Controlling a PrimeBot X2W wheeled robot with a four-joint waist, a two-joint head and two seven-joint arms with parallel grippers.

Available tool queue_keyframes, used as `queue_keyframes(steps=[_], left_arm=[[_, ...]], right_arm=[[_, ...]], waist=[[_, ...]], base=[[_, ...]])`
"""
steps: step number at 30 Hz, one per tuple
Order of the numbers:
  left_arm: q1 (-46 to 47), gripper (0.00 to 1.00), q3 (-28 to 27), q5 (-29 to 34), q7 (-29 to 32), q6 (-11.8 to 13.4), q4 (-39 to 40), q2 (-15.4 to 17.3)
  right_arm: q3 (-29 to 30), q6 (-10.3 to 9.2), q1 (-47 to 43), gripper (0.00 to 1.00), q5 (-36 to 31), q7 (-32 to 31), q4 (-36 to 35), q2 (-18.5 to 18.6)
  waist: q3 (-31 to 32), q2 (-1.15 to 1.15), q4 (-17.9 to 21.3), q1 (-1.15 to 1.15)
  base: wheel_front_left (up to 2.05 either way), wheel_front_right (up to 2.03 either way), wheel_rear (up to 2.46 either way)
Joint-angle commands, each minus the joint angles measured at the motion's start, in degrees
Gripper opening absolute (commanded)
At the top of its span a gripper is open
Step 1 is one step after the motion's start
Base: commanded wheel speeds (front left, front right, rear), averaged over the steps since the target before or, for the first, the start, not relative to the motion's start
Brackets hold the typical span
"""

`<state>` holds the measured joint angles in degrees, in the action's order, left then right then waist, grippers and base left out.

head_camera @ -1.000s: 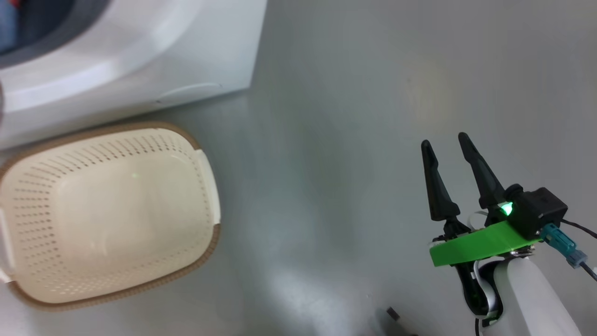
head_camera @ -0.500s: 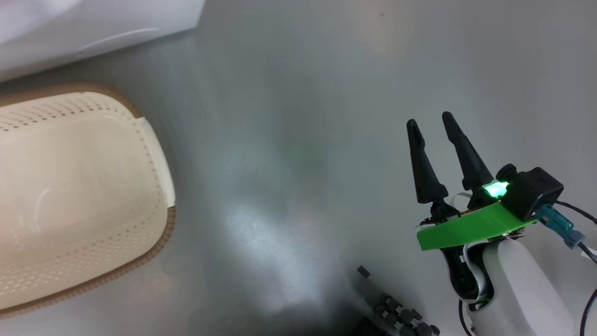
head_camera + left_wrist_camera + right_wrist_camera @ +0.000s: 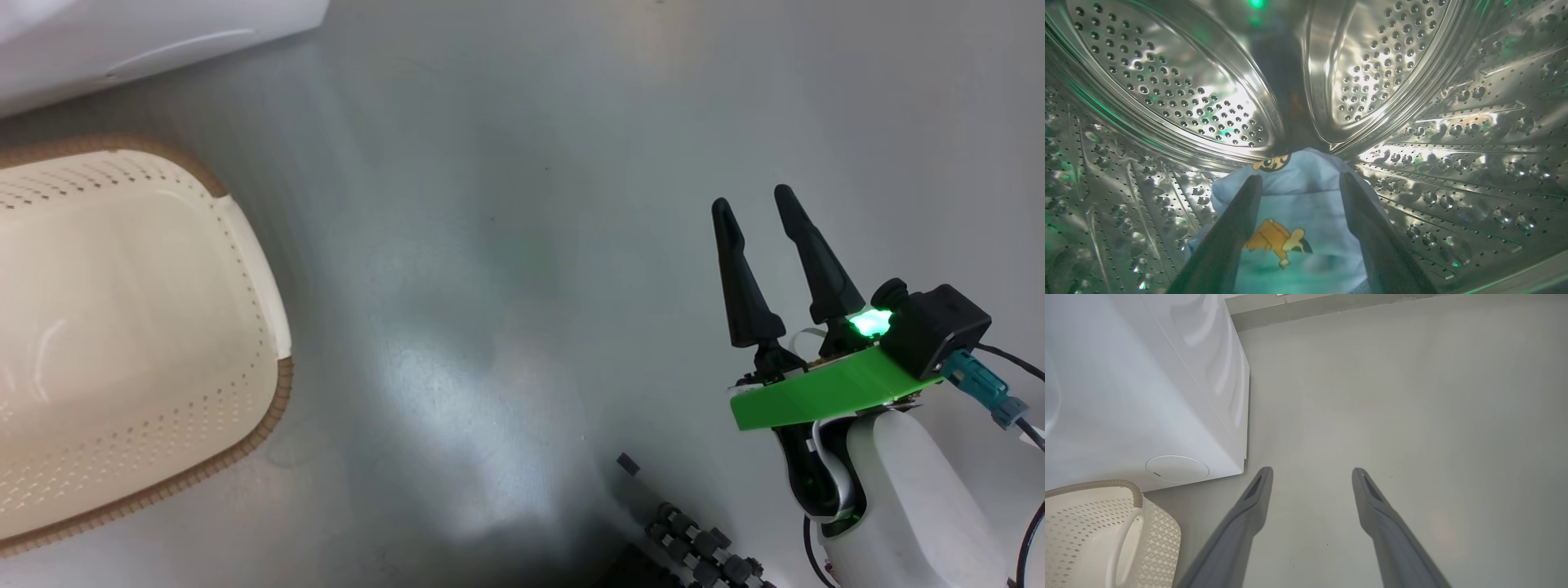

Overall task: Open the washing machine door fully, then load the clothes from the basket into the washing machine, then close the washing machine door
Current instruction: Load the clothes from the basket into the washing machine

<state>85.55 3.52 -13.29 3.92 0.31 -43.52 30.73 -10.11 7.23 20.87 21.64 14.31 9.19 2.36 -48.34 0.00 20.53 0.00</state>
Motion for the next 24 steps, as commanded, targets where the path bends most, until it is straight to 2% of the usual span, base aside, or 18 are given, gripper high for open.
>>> queue_keyframes(steps=[1,14,24], left_arm=[[1.0,1.00,-0.3,0.0,-0.6,0.4,0.7,2.2],[-5.1,1.00,-0.9,-2.9,-6.1,0.8,-2.4,-0.9],[-20.6,1.00,-2.8,-7.4,-14.7,1.4,2.5,-7.8]], right_arm=[[-0.5,0.25,-0.6,1.00,-0.2,0.7,-0.9,0.5],[1.9,0.25,-2.4,1.00,-4.1,0.7,-1.2,0.5],[5.9,0.25,-5.5,1.00,-9.0,-0.2,-2.6,0.5]], waist=[[0.3,0.00,-0.4,0.00],[5.2,0.00,-4.3,0.00],[11.8,0.00,-9.3,0.00]], base=[[0.00,0.00,0.00],[0.00,0.00,0.00],[0.00,0.00,0.00]])
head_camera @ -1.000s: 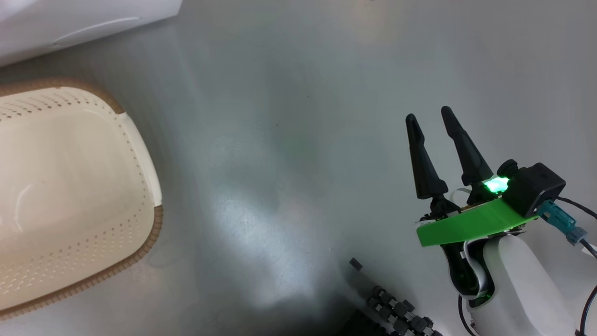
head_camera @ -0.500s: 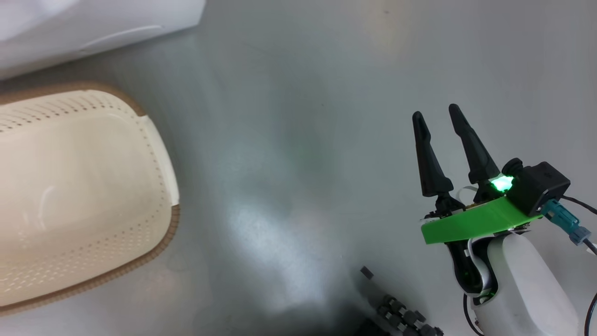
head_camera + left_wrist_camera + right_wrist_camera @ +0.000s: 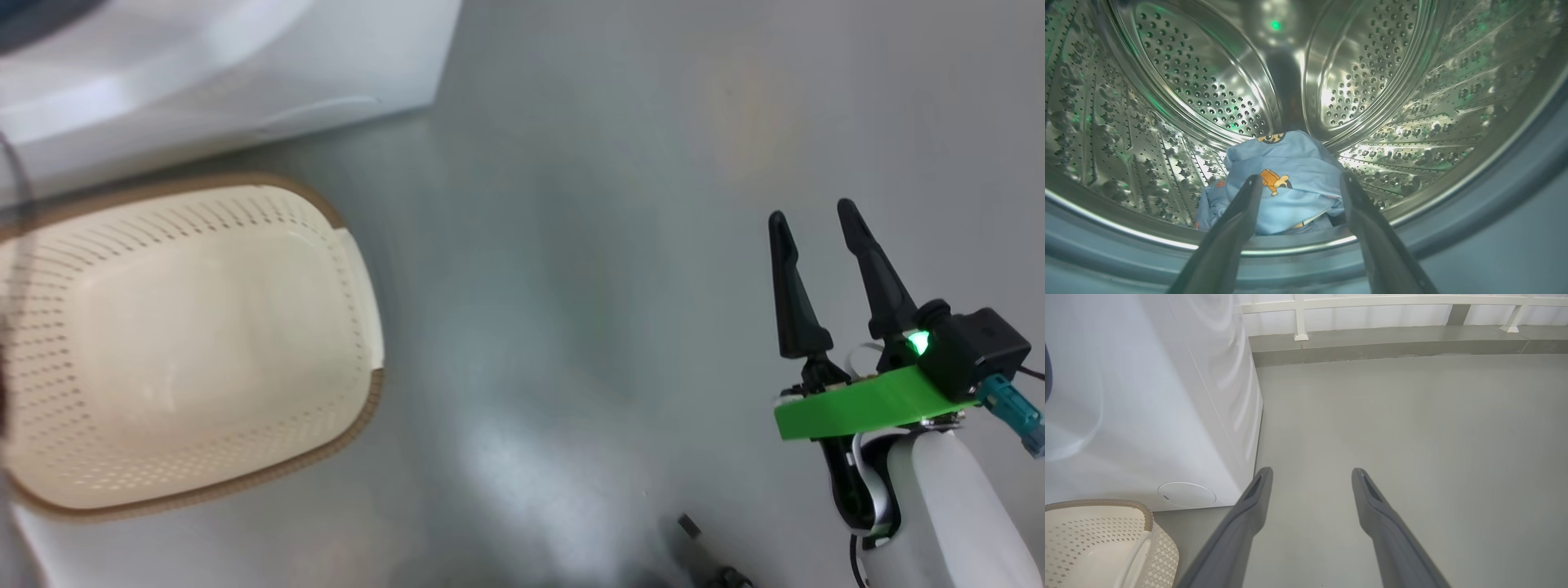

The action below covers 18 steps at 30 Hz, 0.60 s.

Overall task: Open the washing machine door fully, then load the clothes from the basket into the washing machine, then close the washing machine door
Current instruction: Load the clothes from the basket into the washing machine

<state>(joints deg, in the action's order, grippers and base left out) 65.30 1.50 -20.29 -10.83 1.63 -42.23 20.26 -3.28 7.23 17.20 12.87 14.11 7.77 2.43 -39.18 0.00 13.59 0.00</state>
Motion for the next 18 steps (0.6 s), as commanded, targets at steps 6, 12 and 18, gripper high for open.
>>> queue_keyframes(steps=[6,12,18], left_arm=[[-13.6,1.00,0.7,0.0,-2.5,1.5,9.2,-1.2],[-29.2,1.00,1.8,0.7,-3.4,3.6,18.3,-3.5],[-43.5,1.00,4.0,1.4,-3.6,5.4,24.8,-6.0]], right_arm=[[-0.5,0.25,-4.4,1.00,-2.6,-2.0,-2.7,0.4],[-0.7,0.25,-7.4,1.00,-4.6,-4.2,-3.4,0.4],[-1.1,0.25,-10.1,1.00,-7.9,-6.5,-4.0,0.4]], waist=[[8.3,0.00,-5.0,0.00],[14.9,0.00,-6.5,0.00],[21.6,0.00,-8.0,0.00]], base=[[0.00,0.00,0.00],[0.00,0.00,0.00],[0.00,0.00,0.00]])
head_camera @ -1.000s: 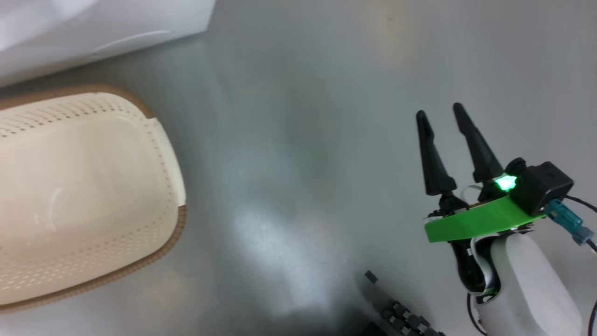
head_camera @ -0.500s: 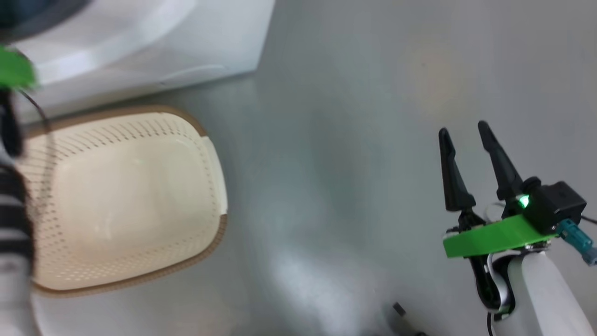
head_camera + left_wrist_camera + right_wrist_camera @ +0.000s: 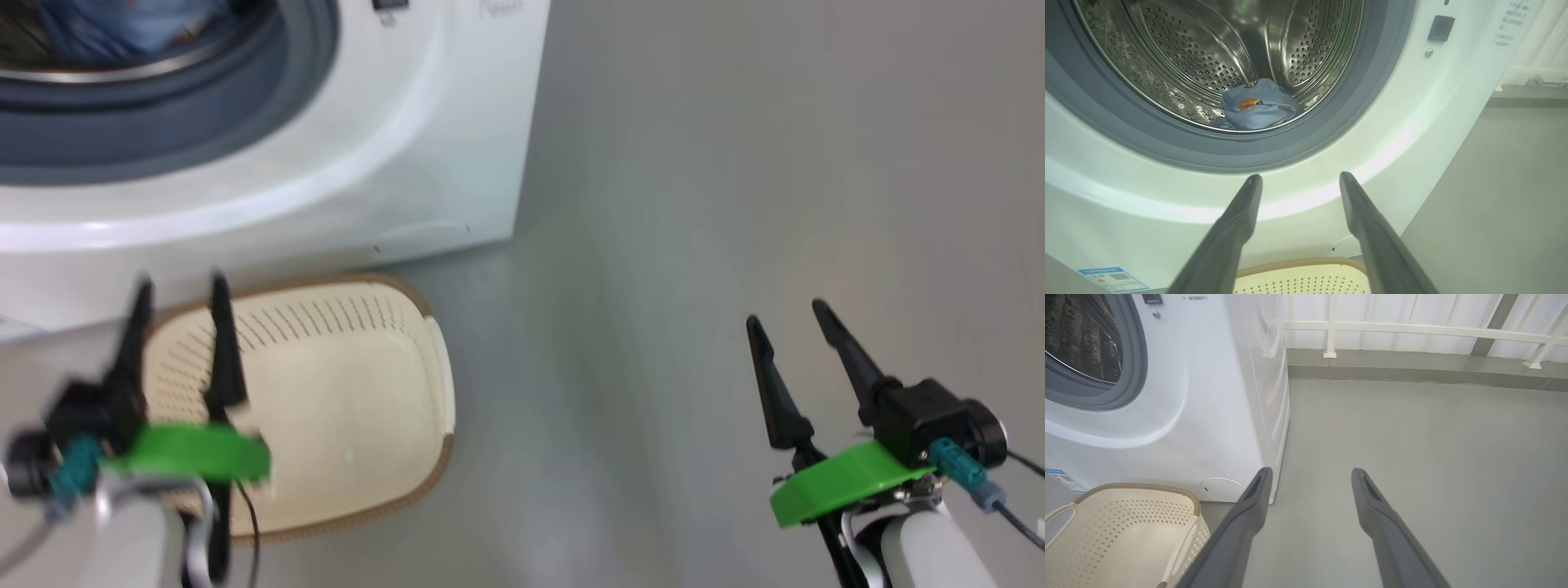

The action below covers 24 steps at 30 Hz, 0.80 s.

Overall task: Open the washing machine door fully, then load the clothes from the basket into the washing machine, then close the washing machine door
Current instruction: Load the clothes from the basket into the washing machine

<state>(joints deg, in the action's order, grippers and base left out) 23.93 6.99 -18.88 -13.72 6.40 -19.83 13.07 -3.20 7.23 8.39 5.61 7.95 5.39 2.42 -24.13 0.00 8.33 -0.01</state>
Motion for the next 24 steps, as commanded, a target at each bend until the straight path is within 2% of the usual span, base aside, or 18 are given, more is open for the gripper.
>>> queue_keyframes(steps=[1,12,18,24], left_arm=[[-4.1,1.00,-1.3,0.2,-0.7,1.0,3.5,0.9],[-18.5,1.00,0.0,0.0,-0.7,3.1,10.8,-0.7],[-21.6,1.00,1.0,0.3,-0.8,3.6,12.0,-1.4],[-23.0,1.00,2.3,0.3,-0.9,3.1,13.4,-2.1]], right_arm=[[-1.2,0.25,-1.8,1.00,-1.1,-0.8,-1.8,0.5],[0.1,0.25,-8.5,1.00,-3.3,-5.1,-6.0,1.6],[1.1,0.25,-11.3,1.00,-3.6,-6.5,-8.0,1.6],[1.3,0.25,-12.8,1.00,-4.6,-7.4,-10.4,2.1]], waist=[[7.6,0.00,-3.0,0.01],[16.2,0.00,-6.4,0.01],[18.0,0.00,-7.7,0.01],[18.7,0.00,-9.7,0.01]], base=[[0.00,0.00,0.00],[0.00,0.00,0.00],[0.00,0.00,0.00],[0.00,0.00,0.00]])
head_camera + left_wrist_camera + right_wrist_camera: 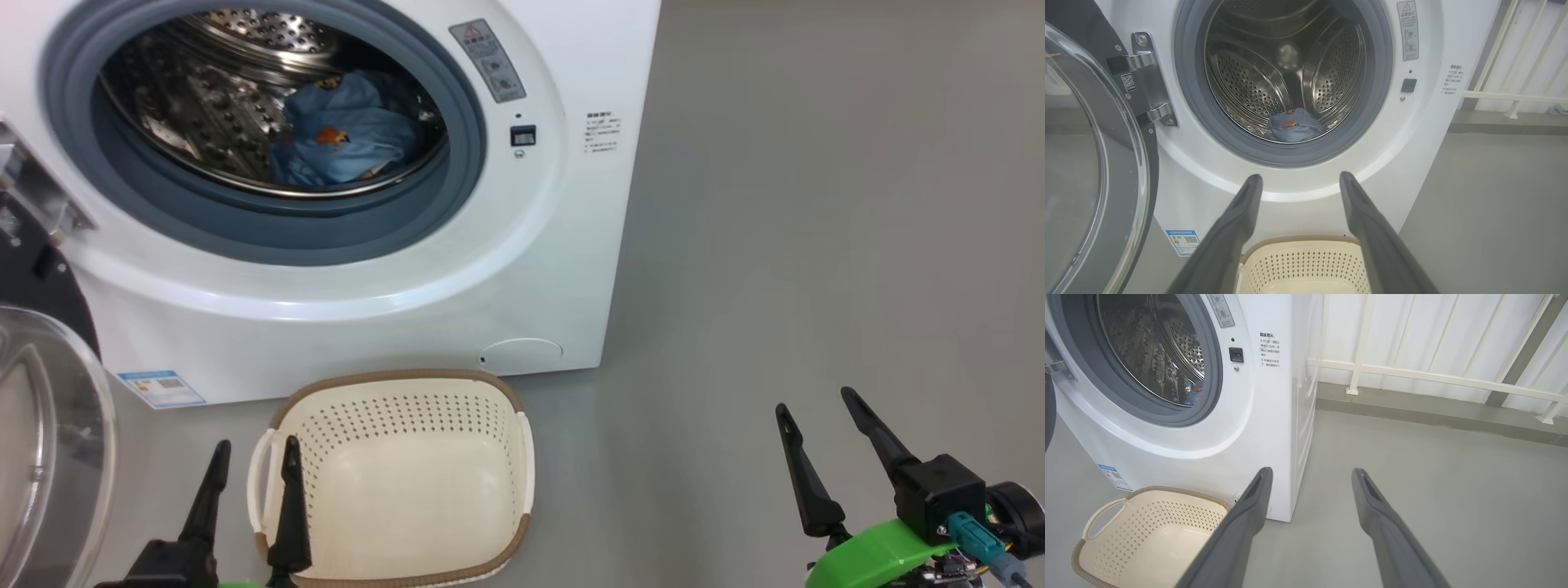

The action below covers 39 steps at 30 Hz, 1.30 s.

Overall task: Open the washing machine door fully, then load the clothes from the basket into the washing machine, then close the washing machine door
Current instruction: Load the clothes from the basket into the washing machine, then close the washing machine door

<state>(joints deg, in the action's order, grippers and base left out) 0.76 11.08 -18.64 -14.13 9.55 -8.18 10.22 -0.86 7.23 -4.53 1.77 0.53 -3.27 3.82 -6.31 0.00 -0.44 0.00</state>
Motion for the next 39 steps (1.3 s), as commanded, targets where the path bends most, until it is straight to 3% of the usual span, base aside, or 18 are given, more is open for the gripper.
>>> queue_keyframes(steps=[1,17,39], left_arm=[[0.0,1.00,-1.8,0.2,-0.6,-0.1,1.8,0.8],[-0.7,1.00,-0.3,-0.7,-0.7,-2.4,0.0,0.5],[1.5,1.00,1.0,0.7,-0.8,-2.4,-3.2,-0.3]], right_arm=[[-1.1,0.25,-0.1,1.00,-0.9,-0.1,-2.0,0.7],[0.3,0.25,-3.3,1.00,-0.6,-1.5,-3.5,0.0],[0.8,0.25,-4.0,1.00,-0.5,-1.9,-4.2,-0.6]], waist=[[1.1,0.00,-1.1,0.00],[4.3,0.00,-1.4,0.00],[4.2,0.00,-2.1,0.00]], base=[[0.00,0.00,0.00],[0.00,0.00,0.00],[0.00,0.00,0.00]])
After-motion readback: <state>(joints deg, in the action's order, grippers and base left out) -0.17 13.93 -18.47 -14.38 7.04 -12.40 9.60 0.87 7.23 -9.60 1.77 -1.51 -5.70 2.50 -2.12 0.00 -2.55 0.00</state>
